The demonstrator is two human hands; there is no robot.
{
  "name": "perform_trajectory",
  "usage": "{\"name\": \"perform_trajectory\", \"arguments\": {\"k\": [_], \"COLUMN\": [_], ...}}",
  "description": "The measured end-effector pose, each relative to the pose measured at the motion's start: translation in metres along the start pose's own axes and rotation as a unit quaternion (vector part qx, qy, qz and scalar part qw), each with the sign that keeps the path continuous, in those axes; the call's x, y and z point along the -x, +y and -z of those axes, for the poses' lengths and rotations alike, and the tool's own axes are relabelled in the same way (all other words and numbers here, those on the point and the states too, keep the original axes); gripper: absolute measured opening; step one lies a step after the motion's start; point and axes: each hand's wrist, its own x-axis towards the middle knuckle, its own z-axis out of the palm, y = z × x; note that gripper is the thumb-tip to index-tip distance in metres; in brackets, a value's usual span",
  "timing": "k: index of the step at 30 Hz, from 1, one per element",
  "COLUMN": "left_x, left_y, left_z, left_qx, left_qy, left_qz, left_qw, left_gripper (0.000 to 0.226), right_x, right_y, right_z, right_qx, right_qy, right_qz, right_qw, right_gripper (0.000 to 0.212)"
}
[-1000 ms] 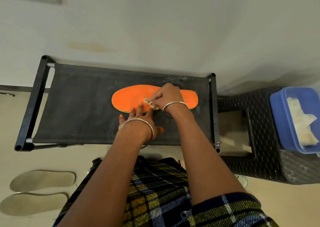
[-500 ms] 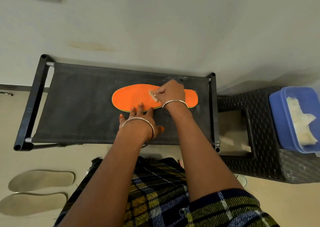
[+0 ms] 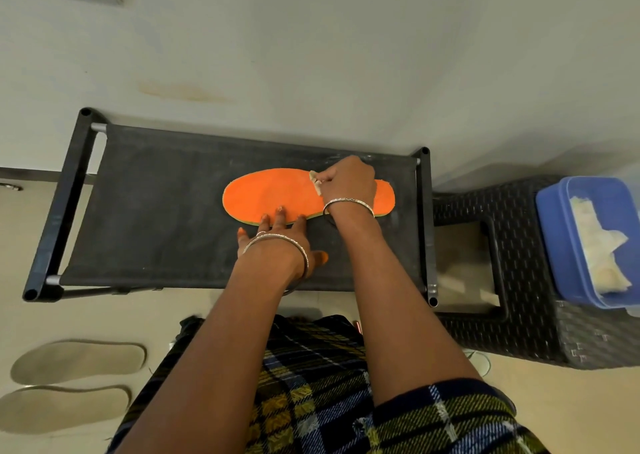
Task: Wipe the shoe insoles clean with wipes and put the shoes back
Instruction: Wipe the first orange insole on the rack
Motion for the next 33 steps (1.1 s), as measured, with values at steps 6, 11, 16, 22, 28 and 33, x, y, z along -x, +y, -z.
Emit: {"name": "perform_trajectory", "arguments": {"k": [6, 11, 16, 22, 28, 33], "left_x": [-0.008, -0.003, -0.004, -0.004, -0.001, -0.004], "left_y": [0.0, -0.001, -0.002, -0.003, -0.004, -0.005], "left_z": [-0.004, 0.0, 0.0, 0.0, 0.003, 0.002], "left_qx": [0.005, 0.013, 0.018, 0.016, 0.013, 0.026], "left_qy": [-0.003, 0.003, -0.001, -0.001, -0.009, -0.005], "left_qz": [0.005, -0.005, -0.009, -0.013, -0.016, -0.017], "left_qw": [1.0, 1.0, 1.0, 1.0, 1.0, 1.0], "left_gripper": [0.084, 0.08, 0.08, 0.08, 0.078, 0.08], "right_x": [0.011, 0.007, 0.005, 0.003, -0.004, 0.008], "right_y": [-0.013, 0.001, -0.008, -0.004, 0.003, -0.007], "right_z": [-0.009, 0.006, -0.01, -0.006, -0.002, -0.011], "right_qx": [0.013, -0.004, 0.05, 0.055, 0.014, -0.004], "right_qy": [-0.085, -0.018, -0.018, -0.039, 0.002, -0.042], "right_qz": [0.065, 0.057, 0.065, 0.09, -0.007, 0.097], "right_qw": [0.994, 0.998, 0.996, 0.994, 1.0, 0.994], "right_gripper": [0.023, 0.025, 0.024, 0.025, 0.023, 0.02]}}
